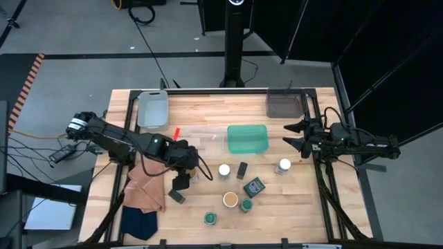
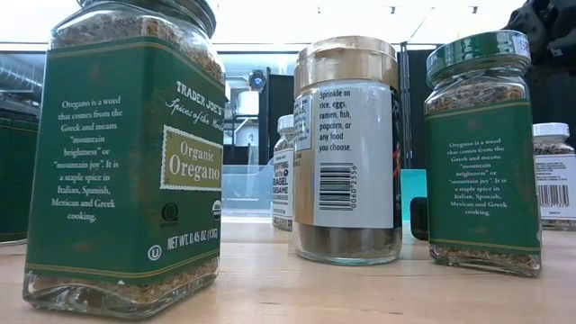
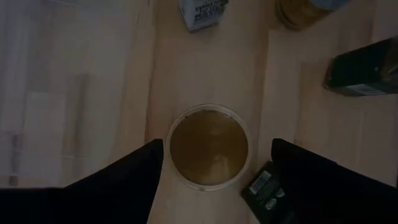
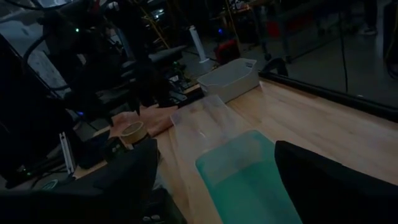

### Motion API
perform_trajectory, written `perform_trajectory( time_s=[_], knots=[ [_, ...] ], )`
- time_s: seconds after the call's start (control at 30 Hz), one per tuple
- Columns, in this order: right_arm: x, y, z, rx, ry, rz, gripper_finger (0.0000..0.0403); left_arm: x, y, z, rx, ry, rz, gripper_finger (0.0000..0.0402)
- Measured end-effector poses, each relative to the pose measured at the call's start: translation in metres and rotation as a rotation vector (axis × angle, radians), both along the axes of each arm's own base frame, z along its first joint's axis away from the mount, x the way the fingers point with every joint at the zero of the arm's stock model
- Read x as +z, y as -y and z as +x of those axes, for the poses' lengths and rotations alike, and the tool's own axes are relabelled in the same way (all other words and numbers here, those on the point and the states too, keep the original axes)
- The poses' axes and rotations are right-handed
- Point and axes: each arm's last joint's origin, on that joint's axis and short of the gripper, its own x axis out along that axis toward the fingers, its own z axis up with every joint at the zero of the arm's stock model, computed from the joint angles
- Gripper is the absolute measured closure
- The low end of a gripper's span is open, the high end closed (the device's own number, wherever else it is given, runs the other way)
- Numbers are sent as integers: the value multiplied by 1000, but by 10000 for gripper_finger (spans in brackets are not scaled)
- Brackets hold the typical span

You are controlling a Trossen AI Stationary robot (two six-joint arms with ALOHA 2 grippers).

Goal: Sort spices by type
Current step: Put the top brown seasoning bottle into the gray bin

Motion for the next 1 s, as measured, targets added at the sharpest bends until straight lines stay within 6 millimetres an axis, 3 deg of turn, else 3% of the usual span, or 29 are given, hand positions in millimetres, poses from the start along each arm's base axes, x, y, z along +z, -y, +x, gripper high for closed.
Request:
perform_trajectory(
  time_s=[0.4, 1.0],
  knots=[
    [-3, 0, 0, 1, -34, 1, 73, -19, 4, 12, -13, -70, 1, 63],
    [-4, 0, 0, 0, -36, 13, 75, -8, 3, 13, 33, -56, 45, 62]
  ],
)
